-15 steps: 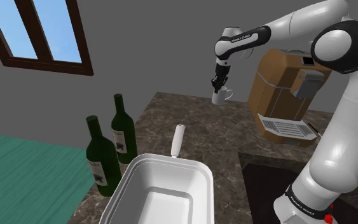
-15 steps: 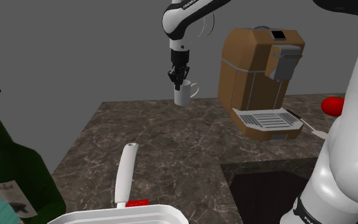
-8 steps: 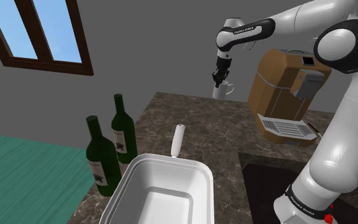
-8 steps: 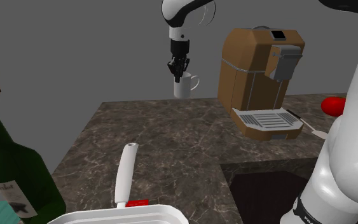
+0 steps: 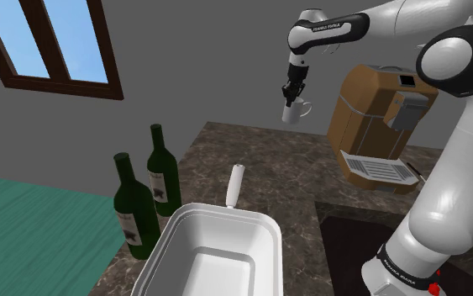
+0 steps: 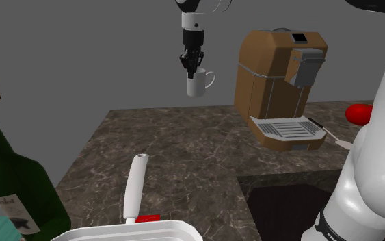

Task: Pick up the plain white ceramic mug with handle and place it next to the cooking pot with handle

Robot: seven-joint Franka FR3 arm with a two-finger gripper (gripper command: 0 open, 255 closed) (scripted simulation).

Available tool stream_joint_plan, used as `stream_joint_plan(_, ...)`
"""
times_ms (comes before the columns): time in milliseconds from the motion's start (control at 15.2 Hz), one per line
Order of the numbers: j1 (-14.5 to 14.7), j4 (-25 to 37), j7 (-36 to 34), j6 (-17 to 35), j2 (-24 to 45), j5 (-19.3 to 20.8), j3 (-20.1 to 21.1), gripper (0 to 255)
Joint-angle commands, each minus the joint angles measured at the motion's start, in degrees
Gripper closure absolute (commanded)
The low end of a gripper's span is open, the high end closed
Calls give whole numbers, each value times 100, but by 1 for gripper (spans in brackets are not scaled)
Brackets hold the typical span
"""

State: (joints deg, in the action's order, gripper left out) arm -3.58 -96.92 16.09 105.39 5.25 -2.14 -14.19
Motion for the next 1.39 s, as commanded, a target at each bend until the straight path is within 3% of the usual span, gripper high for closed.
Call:
stream_joint_plan(0, -4, 153, 1, -150, 5, 0, -3, 255)
stream_joint_plan(330, -12, 576, 0, -542, 37, -6, -8, 255)
stream_joint_plan(792, 496, -258, -970, -371, -655, 214, 434, 255)
stream_joint_plan(1320, 1002, -758, -2080, -307, -1088, 298, 1021, 255)
